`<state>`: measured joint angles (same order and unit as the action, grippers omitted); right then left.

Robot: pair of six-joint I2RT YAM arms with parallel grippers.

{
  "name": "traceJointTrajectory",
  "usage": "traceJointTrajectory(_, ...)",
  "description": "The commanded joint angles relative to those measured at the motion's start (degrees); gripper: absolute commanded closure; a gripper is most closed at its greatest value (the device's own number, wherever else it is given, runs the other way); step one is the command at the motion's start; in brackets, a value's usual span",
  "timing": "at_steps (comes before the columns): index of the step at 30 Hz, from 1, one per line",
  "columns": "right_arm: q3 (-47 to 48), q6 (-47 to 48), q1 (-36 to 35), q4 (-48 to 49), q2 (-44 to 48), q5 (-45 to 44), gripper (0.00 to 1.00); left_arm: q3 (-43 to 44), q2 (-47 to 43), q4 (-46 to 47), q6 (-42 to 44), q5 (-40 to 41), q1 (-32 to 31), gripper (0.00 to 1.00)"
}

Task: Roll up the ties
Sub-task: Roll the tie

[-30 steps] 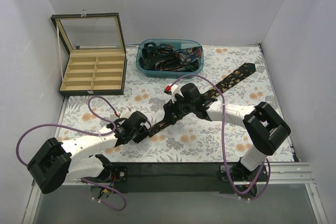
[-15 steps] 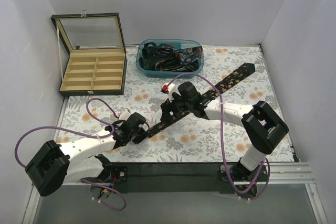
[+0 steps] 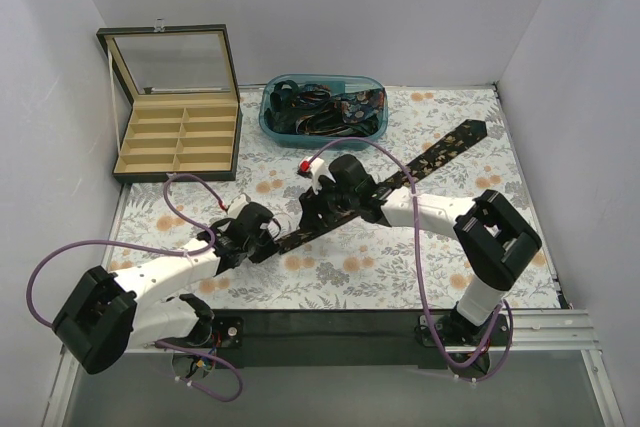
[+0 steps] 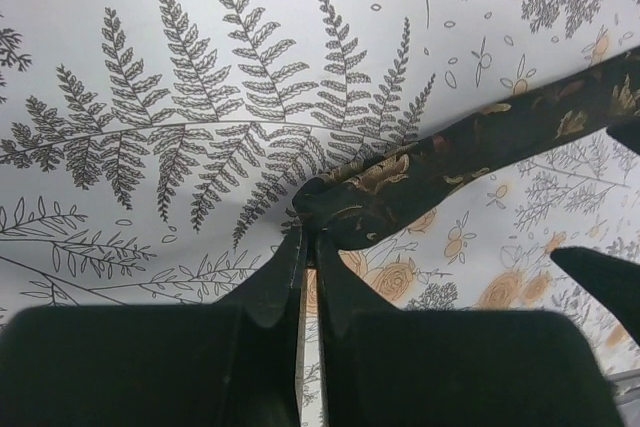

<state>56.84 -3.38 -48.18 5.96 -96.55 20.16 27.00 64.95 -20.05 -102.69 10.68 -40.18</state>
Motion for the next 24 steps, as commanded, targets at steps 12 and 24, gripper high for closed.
traceJointTrajectory(12, 4.86, -4.79, -2.79, 0.55, -6.01, -0.39, 0.66, 0.42, -3.25, -4.56, 8.56, -1.8, 0.37, 1.0)
traceJointTrajectory(24, 1.62, -7.52, -3.23, 1.86, -7.43, -0.03, 0.83, 1.21, -3.25, -6.05, 9.09, -0.92, 0.37, 1.0)
